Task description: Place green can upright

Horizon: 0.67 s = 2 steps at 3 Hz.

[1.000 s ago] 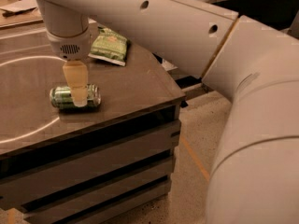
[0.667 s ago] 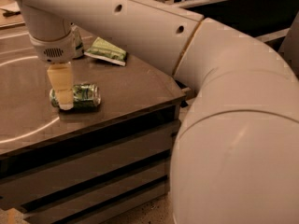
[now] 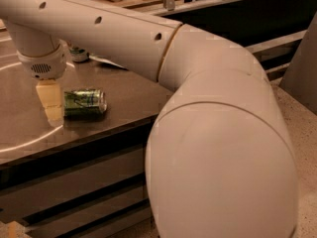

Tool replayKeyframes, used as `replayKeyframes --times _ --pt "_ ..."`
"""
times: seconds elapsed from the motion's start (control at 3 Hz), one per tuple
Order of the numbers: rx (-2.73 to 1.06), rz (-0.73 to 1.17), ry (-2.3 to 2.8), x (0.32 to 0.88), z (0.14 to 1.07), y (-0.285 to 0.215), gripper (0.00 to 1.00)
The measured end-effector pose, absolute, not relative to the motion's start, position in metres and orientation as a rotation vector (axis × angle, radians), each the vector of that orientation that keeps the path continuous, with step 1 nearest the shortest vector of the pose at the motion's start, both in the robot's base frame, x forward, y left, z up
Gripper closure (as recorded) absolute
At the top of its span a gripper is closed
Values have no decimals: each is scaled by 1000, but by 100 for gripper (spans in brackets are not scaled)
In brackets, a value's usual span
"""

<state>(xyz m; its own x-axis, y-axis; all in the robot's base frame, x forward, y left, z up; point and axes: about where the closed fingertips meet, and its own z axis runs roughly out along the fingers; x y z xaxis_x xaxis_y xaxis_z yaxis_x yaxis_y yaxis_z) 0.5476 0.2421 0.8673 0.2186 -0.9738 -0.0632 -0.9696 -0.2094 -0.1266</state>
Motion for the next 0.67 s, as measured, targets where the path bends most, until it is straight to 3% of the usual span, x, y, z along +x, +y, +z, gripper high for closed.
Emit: replayKeyframes --times 0.33,0.67 --pt "-2310 -17 1955 543 857 247 0" --pt "-2276 4 2004 539 850 246 15"
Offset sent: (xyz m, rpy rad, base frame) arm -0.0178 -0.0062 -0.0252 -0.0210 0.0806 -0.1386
